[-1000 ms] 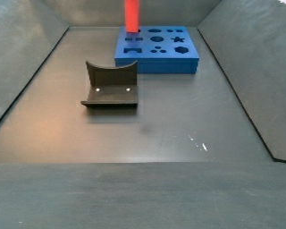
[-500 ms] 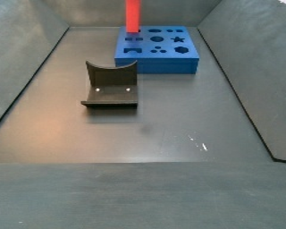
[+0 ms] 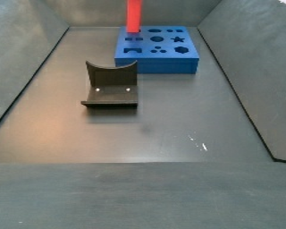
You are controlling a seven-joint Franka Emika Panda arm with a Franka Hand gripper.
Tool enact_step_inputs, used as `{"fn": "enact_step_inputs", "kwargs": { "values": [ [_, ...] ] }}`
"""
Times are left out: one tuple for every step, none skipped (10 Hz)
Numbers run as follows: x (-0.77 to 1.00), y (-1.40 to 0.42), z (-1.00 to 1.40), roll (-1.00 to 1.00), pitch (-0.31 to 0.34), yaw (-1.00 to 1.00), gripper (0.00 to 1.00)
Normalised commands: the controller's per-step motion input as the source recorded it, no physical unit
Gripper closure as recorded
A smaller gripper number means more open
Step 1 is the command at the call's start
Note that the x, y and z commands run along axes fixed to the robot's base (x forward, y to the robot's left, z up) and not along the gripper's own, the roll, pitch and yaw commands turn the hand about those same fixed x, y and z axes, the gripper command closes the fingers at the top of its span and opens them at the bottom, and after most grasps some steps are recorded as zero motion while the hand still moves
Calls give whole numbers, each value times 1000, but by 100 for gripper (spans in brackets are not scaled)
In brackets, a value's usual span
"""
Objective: Insert the rectangle object.
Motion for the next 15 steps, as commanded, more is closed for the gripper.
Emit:
{"fn": "enact_step_inputs", "kwargs": {
  "values": [
    [-114,0,-74,-43,0,83,100],
    [-120,0,-51,-14,0,17,100],
    [-154,0,-40,-9,0,0,100],
    [-103,0,-31,0,0,0,100],
    [0,0,-106,0,10,0,100],
    [83,-11,-194,0,31,0,100],
    [149,-57,-226,0,41,-17,100],
    [134,-26,-220,0,16,-23,100],
    [111,0,-211,-4,4,-6,100],
    [117,0,-214,-1,3,0,100],
    [117,0,-237,-14,0,0,100],
    [97,0,-297,-33,0,0,100],
    [100,0,-406,-99,-19,0,100],
    [80,0,-423,-117,-43,0,100],
    [20,0,-383,-134,-89,0,100]
  ]
}}
